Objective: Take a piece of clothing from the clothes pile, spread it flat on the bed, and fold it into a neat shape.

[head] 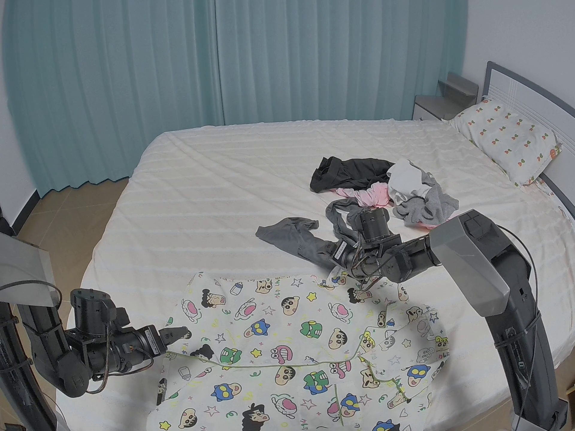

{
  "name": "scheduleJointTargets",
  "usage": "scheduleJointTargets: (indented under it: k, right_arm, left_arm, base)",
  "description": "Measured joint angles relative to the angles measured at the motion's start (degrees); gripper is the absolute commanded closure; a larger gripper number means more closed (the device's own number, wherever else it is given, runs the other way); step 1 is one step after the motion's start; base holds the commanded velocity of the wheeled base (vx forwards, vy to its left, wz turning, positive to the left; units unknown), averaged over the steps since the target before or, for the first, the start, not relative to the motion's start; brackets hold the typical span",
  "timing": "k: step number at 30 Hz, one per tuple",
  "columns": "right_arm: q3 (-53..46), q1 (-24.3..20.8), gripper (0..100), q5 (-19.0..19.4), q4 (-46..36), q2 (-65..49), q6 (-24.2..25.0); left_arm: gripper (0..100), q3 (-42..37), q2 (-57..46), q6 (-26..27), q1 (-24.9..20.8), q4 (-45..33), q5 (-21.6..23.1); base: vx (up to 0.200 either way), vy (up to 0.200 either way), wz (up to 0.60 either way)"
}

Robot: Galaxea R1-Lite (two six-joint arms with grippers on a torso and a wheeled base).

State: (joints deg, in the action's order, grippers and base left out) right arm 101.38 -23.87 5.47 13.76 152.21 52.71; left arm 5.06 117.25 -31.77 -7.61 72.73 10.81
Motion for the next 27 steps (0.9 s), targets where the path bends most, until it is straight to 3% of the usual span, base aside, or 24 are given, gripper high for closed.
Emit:
scheduleJointTargets:
  k: [6,15,27]
  right_arm:
    - [3.5,-0.5,0,2.6,1.4,-1.9,6.0]
    - [8.0,-0.8,0,-1.2,1.9,-1.1,8.3]
    - [-15.9,0.8,0,-2.4,3.5,-11.1,1.5]
  left_arm:
    - [0,0.1,0.8,0.0,0.0,0.0,0.0]
    - [0,0.2,1.5,-0.1,0.3,0.0,0.0]
    - [0,0.5,1.7,-0.1,0.5,0.0,0.5]
  base:
    - [0.0,0.0,0.0]
    - [0.0,0.0,0.0]
    - [0.0,0.0,0.0]
